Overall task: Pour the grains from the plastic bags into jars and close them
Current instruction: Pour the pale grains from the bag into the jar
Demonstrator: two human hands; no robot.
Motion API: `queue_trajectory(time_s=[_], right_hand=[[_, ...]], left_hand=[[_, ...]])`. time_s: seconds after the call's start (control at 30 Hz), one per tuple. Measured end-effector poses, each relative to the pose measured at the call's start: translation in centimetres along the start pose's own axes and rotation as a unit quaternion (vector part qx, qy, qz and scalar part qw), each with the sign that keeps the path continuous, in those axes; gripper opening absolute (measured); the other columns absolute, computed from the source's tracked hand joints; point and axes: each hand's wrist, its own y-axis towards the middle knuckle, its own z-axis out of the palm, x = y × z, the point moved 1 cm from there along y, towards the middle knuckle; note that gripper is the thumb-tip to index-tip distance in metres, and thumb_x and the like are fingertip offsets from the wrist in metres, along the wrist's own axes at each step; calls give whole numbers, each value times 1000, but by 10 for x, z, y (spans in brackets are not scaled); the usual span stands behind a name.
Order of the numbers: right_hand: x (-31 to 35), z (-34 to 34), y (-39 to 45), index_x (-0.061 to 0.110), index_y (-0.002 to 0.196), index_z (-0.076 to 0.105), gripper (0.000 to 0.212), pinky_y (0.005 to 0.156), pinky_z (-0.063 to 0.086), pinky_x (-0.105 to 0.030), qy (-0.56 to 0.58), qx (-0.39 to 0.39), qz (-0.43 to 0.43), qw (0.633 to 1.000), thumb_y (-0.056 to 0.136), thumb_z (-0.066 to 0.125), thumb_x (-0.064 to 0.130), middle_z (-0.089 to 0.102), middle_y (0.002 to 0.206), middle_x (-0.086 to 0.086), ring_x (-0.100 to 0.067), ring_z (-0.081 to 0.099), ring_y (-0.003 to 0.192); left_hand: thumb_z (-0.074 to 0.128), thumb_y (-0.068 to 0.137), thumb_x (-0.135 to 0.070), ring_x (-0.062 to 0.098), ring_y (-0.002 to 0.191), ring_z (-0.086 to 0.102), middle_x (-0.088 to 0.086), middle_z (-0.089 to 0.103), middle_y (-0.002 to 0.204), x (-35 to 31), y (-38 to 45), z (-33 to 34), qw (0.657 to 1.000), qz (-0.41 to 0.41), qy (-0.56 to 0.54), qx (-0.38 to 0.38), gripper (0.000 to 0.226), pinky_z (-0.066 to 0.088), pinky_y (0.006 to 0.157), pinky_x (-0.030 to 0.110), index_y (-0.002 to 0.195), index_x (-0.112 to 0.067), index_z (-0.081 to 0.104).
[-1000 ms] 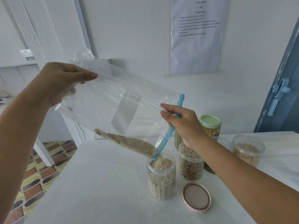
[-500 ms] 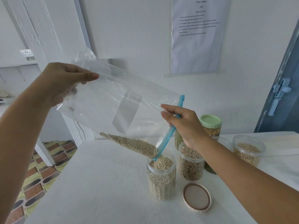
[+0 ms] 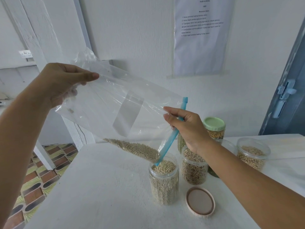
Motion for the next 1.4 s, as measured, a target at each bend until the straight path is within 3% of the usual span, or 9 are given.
queue_trajectory(time_s=[0.3,0.47,0.6,1.07,1.17,1.4], right_hand=[[0,-1,0,20,119,78,26,78,50,-19,-7,0,-6,1000,93,76,15,63,75,19,-5,51,66],[-2,-2,1,21,119,78,27,78,50,-19,-3,-12,-5,1000,93,77,16,66,83,20,-3,52,66],[-2,-2,2,21,118,79,26,78,50,-19,-9,-14,-7,1000,93,77,16,66,81,22,-2,53,67],[-2,-1,4,25,118,78,26,83,52,-21,-13,-30,-21,999,93,77,18,70,94,16,0,55,68],[-1,-1,4,24,118,79,26,83,52,-22,-18,-22,-15,1000,93,77,18,68,86,21,-3,53,67],[-2,-1,3,23,120,78,26,79,52,-21,-15,-31,-21,999,94,76,19,70,88,23,-3,52,66]], left_hand=[[92,63,-41,20,73,48,7,63,84,-1,2,0,1000,13,-1,12,32,41,67,34,84,-19,83],[93,54,-47,25,89,47,9,64,90,3,1,2,1000,19,-3,19,37,38,68,36,81,-24,84],[93,52,-48,25,88,45,7,63,86,6,2,2,1000,16,-5,22,42,38,66,34,84,-22,84],[94,55,-48,26,87,47,3,64,79,9,6,1,1000,17,-5,22,39,37,65,35,83,-23,84],[94,58,-46,26,81,46,4,64,79,5,6,1,1000,16,-8,18,35,39,66,36,82,-23,84],[94,61,-45,18,62,44,5,65,80,0,8,2,1000,26,1,16,43,39,63,34,93,-18,83]])
